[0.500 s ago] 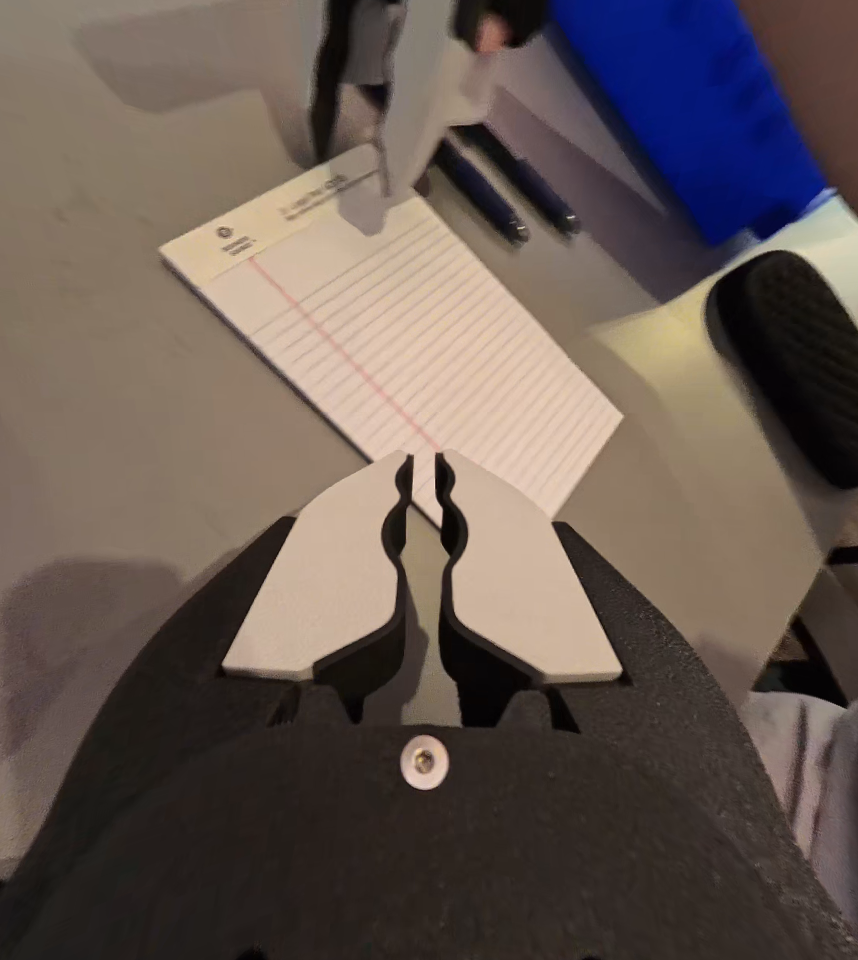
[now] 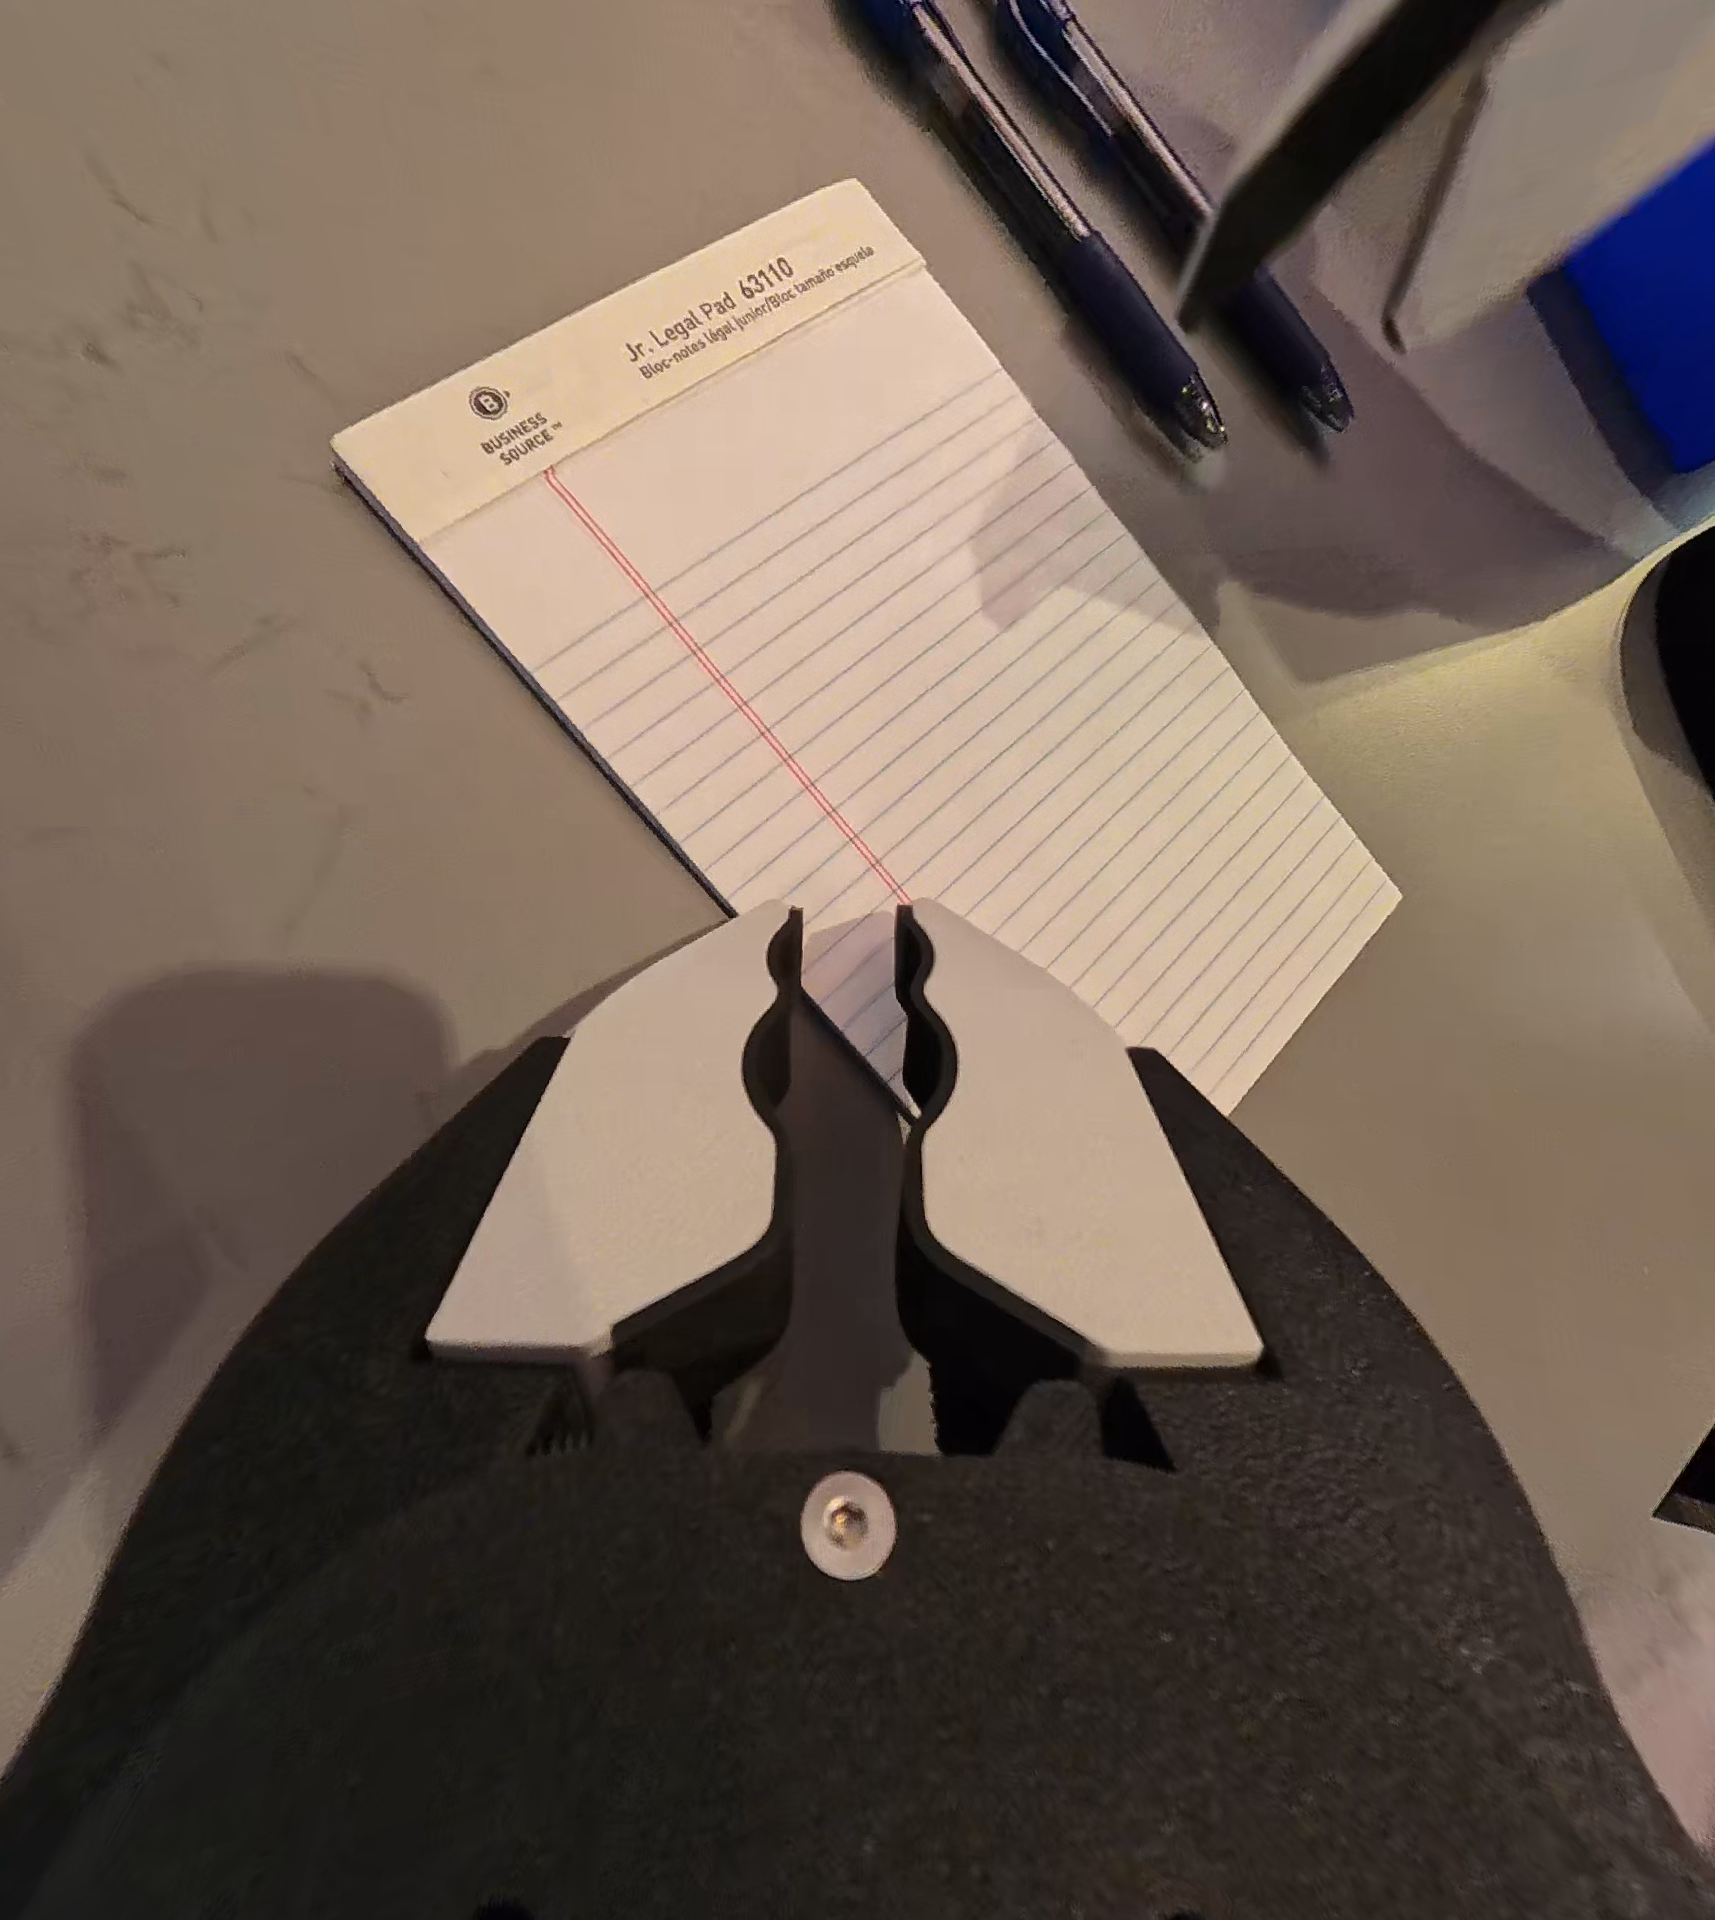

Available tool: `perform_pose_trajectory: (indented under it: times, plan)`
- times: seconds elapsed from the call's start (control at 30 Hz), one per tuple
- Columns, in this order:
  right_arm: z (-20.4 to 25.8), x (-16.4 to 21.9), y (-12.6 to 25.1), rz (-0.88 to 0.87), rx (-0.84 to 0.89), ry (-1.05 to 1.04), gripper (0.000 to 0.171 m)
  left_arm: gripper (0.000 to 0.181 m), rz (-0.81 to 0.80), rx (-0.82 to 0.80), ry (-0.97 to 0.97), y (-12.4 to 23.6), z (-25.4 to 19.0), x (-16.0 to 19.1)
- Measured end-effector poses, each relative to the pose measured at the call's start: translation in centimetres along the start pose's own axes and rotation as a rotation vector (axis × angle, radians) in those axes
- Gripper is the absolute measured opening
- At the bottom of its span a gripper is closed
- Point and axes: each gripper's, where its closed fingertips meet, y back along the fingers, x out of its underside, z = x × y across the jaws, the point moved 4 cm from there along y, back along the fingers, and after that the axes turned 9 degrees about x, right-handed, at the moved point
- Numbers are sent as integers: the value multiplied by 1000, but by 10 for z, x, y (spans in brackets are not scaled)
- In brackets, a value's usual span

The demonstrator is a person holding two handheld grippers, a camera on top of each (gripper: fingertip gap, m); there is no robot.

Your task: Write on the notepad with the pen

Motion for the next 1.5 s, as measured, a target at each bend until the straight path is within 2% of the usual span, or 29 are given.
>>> perform_pose_trajectory:
  times: [0.1,0.2,0.33,0.43,0.57,0.73,0.87,0.97,1.07,1.2,1.27,1.37,1.47,1.5]
  plan:
    - [7,19,-6,0,-6,-69,84,15,-3,-16,-8,-2,1,-2]
    - [17,28,-13,-9,-76,-140,87,12,12,-64,-65,-6,0,-5]
    - [7,38,-21,8,33,-116,91,3,48,-120,-135,-10,0,-8]
    - [9,35,-21,-45,1,-153,98,0,60,-163,-206,-13,-2,-9]
    - [8,33,-23,-81,-16,-180,95,0,82,-205,-292,-16,-5,-9]
    - [11,28,-20,-150,-109,-267,111,0,63,-147,-273,-14,-3,-8]
    - [8,27,-15,-210,-184,-333,109,0,47,-143,-283,-14,-3,-7]
    - [6,20,-2,-302,-256,-382,99,0,41,-139,-283,-14,-3,-7]
    - [11,10,16,-428,-428,-456,74,0,29,-130,-284,-15,-4,-8]
    - [10,18,-2,-331,-321,-368,71,0,24,-130,-293,-15,-4,-7]
    - [14,18,-6,-305,-356,-378,63,0,20,-127,-291,-15,-4,-7]
    - [18,19,-17,-253,-389,-379,42,0,12,-116,-285,-15,-4,-7]
    - [11,22,-27,-224,-302,-335,3,0,5,-107,-282,-14,-4,-6]
    - [11,22,-28,-226,-292,-322,2,0,1,-101,-272,-12,-4,-6]
